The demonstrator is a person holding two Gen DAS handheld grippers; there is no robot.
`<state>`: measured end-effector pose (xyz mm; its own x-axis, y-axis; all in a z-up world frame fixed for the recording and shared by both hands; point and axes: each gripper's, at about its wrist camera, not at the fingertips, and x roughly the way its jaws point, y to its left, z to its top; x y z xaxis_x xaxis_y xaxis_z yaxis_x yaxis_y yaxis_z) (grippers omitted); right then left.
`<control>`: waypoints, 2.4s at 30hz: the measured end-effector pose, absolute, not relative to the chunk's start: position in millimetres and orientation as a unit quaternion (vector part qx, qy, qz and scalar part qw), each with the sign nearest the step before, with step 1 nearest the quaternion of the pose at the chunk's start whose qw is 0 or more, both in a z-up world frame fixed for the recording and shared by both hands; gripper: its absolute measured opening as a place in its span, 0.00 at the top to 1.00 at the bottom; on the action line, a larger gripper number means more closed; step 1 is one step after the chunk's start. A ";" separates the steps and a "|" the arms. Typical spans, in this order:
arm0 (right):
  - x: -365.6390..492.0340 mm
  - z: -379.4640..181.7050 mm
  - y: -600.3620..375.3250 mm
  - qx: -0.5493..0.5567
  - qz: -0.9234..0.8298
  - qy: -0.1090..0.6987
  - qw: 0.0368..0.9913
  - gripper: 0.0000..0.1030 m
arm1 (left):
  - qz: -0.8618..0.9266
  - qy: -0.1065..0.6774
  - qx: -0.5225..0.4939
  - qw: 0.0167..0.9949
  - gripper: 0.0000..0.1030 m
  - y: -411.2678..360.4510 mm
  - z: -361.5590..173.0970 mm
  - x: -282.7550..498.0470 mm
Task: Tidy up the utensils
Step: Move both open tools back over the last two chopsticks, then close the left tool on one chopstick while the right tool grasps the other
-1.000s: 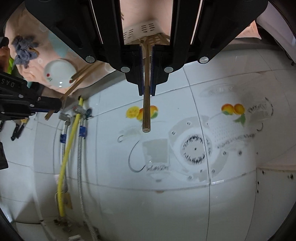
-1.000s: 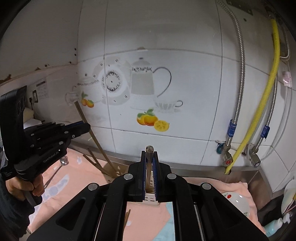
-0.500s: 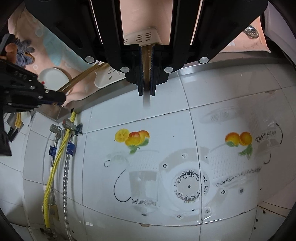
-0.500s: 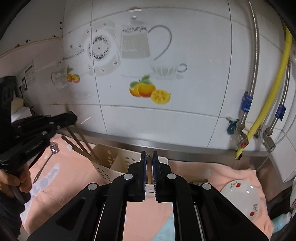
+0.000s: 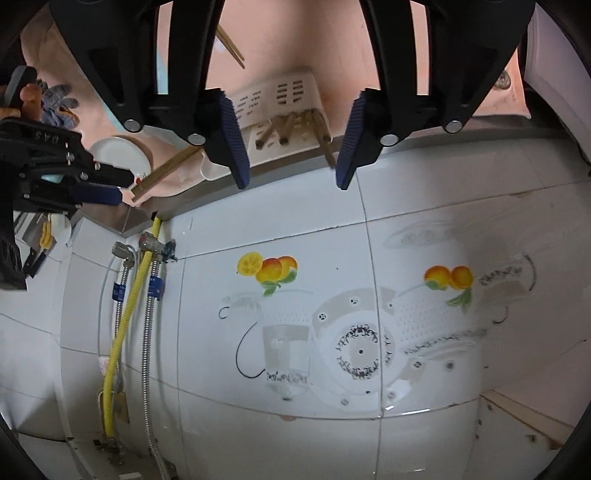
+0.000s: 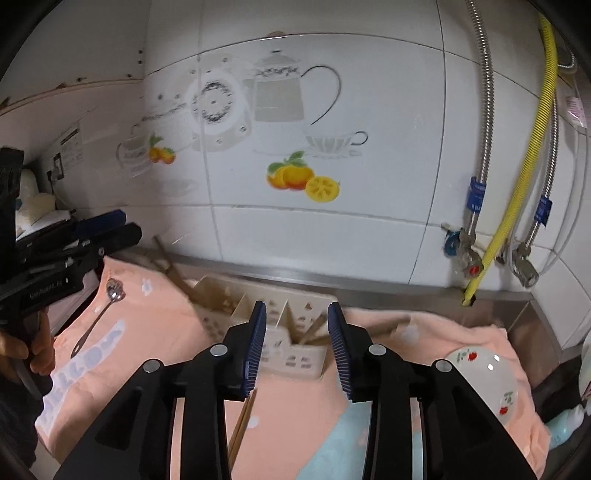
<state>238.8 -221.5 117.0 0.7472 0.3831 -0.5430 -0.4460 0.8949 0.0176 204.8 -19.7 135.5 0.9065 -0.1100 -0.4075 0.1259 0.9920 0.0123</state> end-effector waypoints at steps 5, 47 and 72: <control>200.4 87.3 -216.0 -0.070 0.226 0.288 0.928 0.61 | -0.054 0.205 0.009 0.977 0.32 -13.6 123.7 172.0; 112.8 -99.6 -193.9 -0.059 0.172 0.427 0.886 0.50 | 0.027 0.300 -0.063 0.951 0.05 38.5 -10.7 72.1; 109.0 -104.6 -185.3 -0.099 0.167 0.413 0.890 0.88 | 0.024 0.325 -0.073 0.943 0.05 37.7 -27.4 74.0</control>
<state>109.0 -185.3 -104.6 0.6032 0.2165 -0.7677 -0.3796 0.9244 -0.0376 74.0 37.7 -27.4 0.7883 -0.0027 -0.6153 -0.0927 0.9881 -0.1230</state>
